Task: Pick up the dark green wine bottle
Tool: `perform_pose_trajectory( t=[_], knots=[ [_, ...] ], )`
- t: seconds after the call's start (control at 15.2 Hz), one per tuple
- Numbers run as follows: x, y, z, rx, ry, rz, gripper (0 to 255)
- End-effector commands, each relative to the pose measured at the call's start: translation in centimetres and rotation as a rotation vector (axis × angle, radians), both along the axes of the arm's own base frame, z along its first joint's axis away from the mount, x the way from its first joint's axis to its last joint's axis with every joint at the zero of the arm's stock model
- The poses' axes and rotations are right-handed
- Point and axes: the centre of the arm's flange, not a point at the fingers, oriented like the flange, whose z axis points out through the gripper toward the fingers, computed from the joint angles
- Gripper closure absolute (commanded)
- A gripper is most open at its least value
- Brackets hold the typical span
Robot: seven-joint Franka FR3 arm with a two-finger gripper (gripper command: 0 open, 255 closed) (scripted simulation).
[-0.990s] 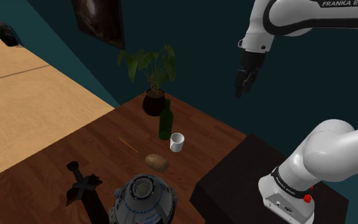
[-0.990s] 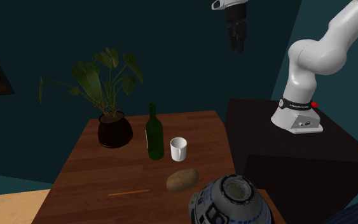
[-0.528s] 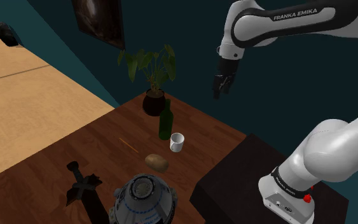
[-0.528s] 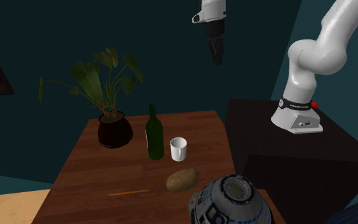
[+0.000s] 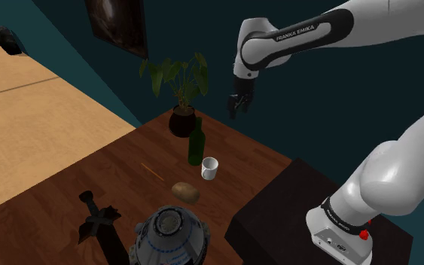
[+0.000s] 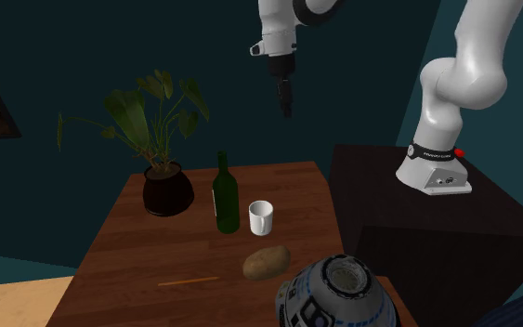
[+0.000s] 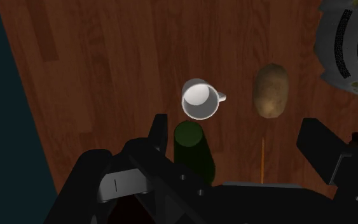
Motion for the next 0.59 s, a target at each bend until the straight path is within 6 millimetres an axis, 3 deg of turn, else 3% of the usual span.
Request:
perform_pose_trajectory(
  t=[0.0,0.53],
  knots=[
    [2.2,0.5,-1.4,-0.008,-0.008,0.007,0],
    [10.7,2.5,-6.8,-0.039,-0.038,0.035,0]
  ],
)
